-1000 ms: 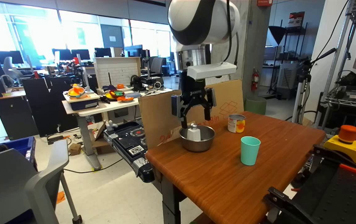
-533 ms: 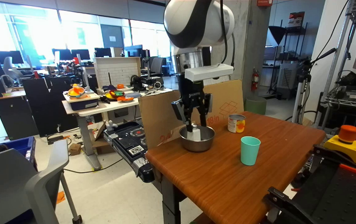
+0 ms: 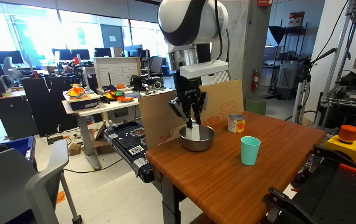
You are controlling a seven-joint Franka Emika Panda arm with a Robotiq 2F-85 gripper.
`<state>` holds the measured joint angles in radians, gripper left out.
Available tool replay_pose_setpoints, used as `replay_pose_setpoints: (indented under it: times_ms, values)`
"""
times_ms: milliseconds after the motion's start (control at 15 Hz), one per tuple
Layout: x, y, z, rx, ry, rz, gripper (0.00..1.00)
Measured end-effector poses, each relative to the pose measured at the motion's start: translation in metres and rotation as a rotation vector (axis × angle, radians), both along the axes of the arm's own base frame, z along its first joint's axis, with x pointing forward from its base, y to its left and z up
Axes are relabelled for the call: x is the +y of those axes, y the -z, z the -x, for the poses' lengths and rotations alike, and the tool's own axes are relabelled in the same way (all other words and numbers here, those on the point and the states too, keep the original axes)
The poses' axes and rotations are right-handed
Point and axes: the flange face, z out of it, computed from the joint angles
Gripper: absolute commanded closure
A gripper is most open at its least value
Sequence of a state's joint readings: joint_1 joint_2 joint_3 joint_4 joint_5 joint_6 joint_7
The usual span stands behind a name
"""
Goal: Remove the shaker from the bowl and put it on the table
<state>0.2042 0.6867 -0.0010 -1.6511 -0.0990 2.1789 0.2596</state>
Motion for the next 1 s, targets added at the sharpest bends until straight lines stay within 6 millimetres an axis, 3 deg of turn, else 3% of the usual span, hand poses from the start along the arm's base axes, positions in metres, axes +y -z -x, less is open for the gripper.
replay_pose_setpoints:
  times_ms: [267, 467, 600, 733, 1000]
  values:
    - [0.012, -0.053, 0.007, -0.041, -0.021, -0.009, 0.92]
    - [-0.004, -0.108, 0.022, -0.035, 0.011, -0.016, 0.92]
    - [-0.031, -0.138, 0.031, -0.033, 0.063, -0.025, 0.92]
    - [-0.065, -0.155, 0.035, -0.018, 0.138, -0.043, 0.92]
    - [-0.147, -0.147, 0.039, 0.039, 0.331, -0.047, 0.92]
